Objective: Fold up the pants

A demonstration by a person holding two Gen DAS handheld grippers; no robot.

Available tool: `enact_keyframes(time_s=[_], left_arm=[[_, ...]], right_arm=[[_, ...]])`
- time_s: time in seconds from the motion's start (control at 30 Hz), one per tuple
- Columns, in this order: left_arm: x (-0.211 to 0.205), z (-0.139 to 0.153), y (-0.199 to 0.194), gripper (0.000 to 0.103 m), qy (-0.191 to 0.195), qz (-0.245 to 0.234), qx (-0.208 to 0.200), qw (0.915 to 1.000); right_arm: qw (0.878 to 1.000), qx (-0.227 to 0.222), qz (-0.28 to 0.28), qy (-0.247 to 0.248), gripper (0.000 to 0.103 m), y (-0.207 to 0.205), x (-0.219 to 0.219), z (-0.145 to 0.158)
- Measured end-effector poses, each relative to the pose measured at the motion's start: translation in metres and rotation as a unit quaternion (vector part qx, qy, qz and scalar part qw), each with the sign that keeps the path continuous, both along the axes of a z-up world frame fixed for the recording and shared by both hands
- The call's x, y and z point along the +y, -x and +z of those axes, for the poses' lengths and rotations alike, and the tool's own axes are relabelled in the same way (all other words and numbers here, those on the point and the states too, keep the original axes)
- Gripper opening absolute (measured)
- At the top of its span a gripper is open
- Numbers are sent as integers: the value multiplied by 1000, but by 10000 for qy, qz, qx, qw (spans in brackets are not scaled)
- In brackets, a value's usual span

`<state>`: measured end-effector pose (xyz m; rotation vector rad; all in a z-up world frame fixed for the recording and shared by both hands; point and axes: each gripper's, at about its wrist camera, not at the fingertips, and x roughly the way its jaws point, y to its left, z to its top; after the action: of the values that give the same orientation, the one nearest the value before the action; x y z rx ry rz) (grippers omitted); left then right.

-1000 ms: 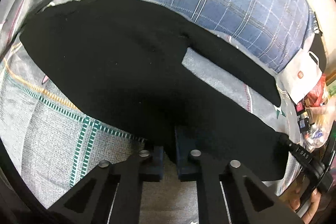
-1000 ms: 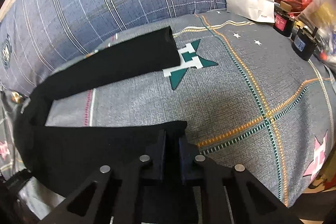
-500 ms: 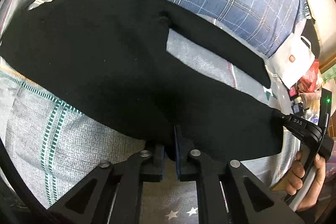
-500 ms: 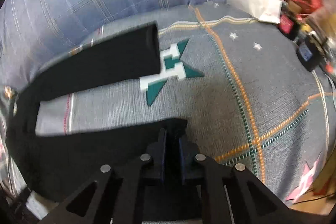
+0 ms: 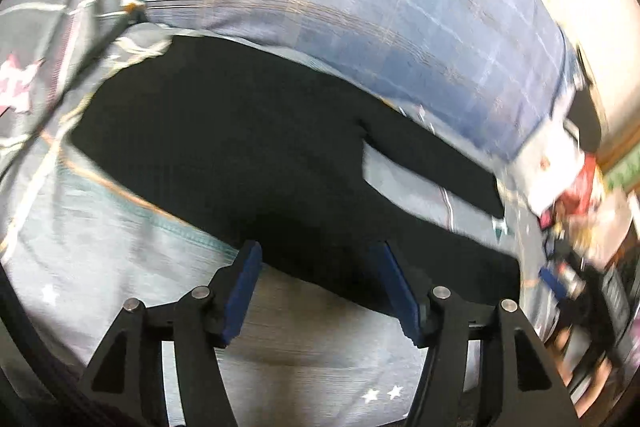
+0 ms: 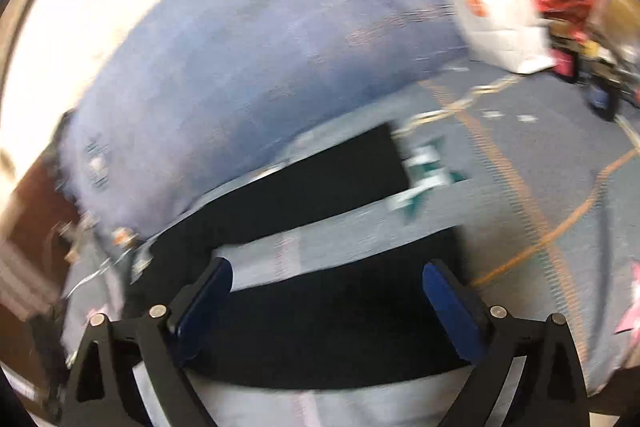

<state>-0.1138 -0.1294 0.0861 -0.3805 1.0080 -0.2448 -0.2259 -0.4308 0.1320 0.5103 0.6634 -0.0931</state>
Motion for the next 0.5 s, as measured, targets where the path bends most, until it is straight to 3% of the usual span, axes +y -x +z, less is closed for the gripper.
enact_keyframes(time_s=[0.17,0.33,0.4,0.5], left_arm=[[56,14,-7,69,113,614,129,9980],[111,17,-34,72,-52,1088,355,9934],[131,8,-48,72,-141,1195,484,9915],[157,-12,-69,72,36,1325,669,9889]], right_arm=[[9947,-150,954,342,98,-10,79,1],[9789,25,1956,588,98,-35,160,0],[9700,173,2259,877,98,-50,193,-4],[9574,349,2689,991,98,-83,229,-18]])
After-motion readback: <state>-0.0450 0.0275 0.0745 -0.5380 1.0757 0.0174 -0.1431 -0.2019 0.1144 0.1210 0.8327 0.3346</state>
